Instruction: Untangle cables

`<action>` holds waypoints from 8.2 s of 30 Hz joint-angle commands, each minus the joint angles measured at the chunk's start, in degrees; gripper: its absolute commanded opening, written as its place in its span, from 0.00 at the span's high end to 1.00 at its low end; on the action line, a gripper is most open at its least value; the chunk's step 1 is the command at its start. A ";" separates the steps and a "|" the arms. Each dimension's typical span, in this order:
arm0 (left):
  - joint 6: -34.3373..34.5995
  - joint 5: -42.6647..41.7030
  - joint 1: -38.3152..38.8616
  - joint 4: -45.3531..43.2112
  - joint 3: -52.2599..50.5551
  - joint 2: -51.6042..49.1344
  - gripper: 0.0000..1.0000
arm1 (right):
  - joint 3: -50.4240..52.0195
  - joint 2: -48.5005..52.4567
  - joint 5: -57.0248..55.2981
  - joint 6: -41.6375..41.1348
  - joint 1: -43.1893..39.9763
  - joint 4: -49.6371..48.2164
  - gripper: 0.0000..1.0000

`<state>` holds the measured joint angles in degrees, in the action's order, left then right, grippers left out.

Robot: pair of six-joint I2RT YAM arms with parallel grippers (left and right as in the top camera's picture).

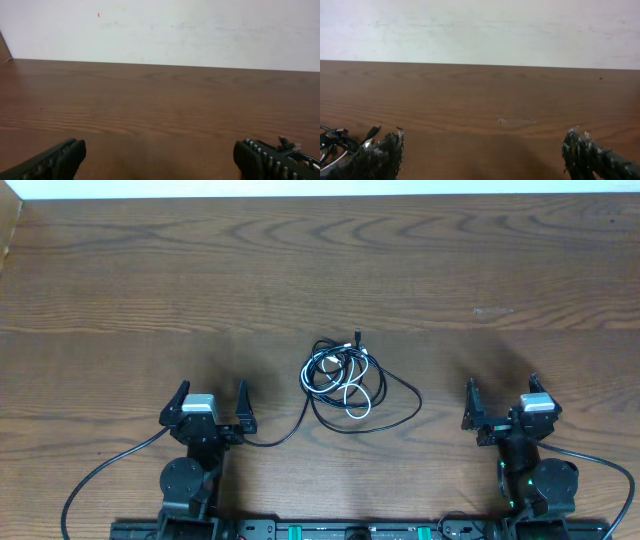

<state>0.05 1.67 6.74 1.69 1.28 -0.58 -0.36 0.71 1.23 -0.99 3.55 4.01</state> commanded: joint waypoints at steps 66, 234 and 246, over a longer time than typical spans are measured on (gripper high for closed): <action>3.69 -13.05 1.01 43.30 50.71 -47.65 0.01 | 0.04 -0.33 -0.68 0.63 -0.17 0.28 0.01; 18.29 -2.27 19.45 28.52 51.15 -101.04 0.01 | 0.04 -0.33 -0.68 0.63 -0.17 0.31 0.01; 18.29 -2.32 19.45 27.96 51.01 -101.04 0.15 | 0.04 -0.33 -0.68 0.63 -0.17 0.31 0.01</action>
<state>18.15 -0.91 26.11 29.43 54.41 -100.51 -0.36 0.73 1.21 -0.82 3.55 4.03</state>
